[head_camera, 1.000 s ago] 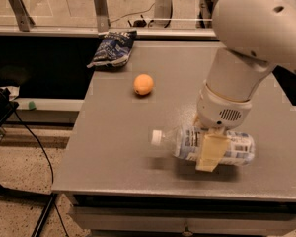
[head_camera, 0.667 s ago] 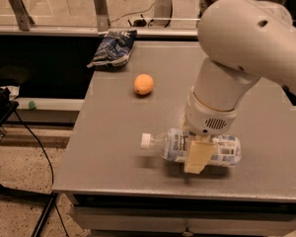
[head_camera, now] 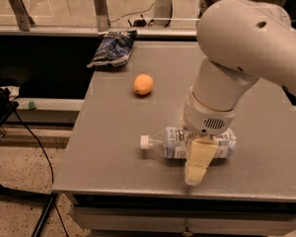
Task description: Knock blue plastic bottle over
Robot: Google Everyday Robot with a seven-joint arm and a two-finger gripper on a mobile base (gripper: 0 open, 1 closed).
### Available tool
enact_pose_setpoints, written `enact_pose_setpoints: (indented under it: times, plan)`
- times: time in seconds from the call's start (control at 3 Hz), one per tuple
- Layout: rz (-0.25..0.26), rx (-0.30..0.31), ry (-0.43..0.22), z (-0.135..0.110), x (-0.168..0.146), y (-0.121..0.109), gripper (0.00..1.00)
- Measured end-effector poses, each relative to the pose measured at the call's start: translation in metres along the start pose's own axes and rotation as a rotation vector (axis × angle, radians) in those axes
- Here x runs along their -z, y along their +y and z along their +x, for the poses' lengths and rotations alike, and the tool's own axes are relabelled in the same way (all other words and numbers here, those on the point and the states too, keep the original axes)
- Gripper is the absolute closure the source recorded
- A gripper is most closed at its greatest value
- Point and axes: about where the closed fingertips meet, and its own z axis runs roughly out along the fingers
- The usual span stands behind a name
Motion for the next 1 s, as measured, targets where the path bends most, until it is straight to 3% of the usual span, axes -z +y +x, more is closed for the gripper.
enact_pose_setpoints:
  times: [0.33, 0.67, 1.0]
  plan:
    - [0.000, 0.000, 0.000, 0.000, 0.000, 0.000, 0.00]
    - [-0.013, 0.012, -0.061, 0.004, 0.001, -0.003, 0.00]
    - [0.016, -0.024, -0.205, 0.030, 0.007, -0.027, 0.00]
